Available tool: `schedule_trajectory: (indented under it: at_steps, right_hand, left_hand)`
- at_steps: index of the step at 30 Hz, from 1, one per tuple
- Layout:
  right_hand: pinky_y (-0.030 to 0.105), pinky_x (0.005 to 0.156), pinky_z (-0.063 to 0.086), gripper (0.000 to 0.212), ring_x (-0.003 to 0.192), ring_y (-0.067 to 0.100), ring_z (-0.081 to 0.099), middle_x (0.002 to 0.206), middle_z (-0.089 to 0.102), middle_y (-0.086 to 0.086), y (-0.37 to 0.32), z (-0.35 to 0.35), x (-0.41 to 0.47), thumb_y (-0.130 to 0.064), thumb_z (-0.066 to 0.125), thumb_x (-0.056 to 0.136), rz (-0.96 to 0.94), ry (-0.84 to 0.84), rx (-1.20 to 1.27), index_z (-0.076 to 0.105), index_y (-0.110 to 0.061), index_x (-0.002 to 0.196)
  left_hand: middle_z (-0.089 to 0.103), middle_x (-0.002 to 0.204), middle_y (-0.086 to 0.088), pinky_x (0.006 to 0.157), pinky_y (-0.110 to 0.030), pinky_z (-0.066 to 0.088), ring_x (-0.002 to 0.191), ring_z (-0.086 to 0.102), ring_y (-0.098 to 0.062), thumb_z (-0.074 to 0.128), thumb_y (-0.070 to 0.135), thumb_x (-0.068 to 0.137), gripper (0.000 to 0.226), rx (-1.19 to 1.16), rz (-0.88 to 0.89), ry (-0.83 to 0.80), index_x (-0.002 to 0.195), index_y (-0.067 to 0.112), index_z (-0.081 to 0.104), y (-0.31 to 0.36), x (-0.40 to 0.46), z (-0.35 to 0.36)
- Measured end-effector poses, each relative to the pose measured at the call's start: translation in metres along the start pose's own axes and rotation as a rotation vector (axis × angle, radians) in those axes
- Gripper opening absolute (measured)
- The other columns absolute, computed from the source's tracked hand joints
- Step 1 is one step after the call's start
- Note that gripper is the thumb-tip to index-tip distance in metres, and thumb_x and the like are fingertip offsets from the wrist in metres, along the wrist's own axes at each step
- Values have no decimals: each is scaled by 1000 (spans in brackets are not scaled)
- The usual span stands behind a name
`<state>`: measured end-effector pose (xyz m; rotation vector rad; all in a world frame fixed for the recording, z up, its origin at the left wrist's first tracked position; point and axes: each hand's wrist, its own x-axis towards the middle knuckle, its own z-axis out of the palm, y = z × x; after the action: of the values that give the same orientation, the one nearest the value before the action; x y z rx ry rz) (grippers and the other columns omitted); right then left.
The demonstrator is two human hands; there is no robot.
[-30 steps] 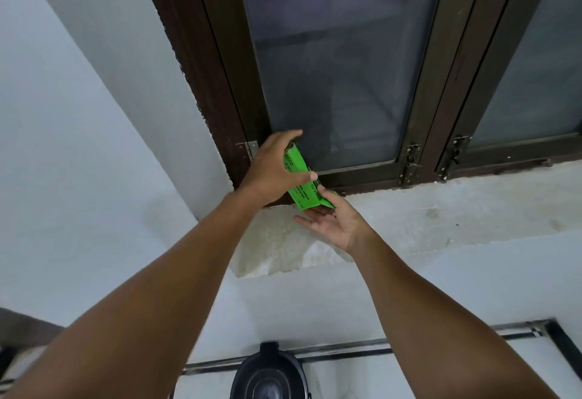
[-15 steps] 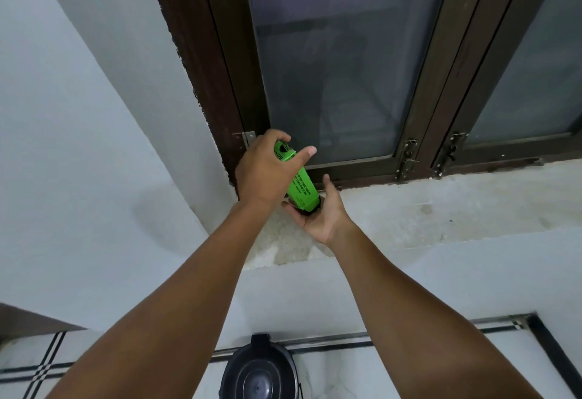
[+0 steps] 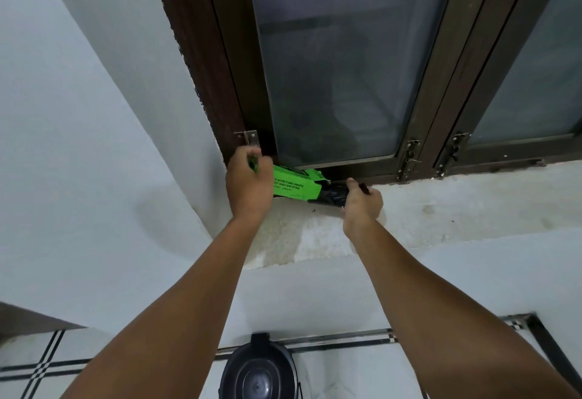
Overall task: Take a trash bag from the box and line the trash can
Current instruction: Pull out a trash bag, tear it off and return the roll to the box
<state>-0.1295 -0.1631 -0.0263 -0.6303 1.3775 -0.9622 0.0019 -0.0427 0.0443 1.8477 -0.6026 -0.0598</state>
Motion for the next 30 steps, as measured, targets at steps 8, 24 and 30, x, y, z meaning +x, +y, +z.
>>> schedule_trajectory:
  at_steps: [8, 24, 30]
  right_hand:
    - [26, 63, 56, 30, 82, 16, 66, 100, 65, -2, -6, -19, -5, -22, 75, 87, -330, 48, -215, 60, -19, 113]
    - [18, 66, 48, 39, 90, 9, 63, 110, 59, -1, -2, -1, -25, -14, 71, 90, -306, -347, -182, 51, -20, 123]
    - [28, 76, 57, 67, 102, 19, 67, 118, 59, 3, -13, 16, -39, -14, 81, 81, -235, -544, -90, 45, -29, 136]
  left_hand:
    - [52, 137, -9, 99, -30, 41, 124, 48, -22, 38, 18, 108, 34, 323, 97, -433, 139, 19, 51, -62, -14, 16]
    - [60, 135, 1, 102, -38, 44, 121, 53, -20, 51, 28, 96, 40, 617, 378, -476, 135, 25, 59, -53, -18, 3]
    - [74, 110, 0, 87, -34, 58, 100, 70, -19, 64, 38, 96, 29, -21, -189, -630, 122, 25, 70, -11, -3, 8]
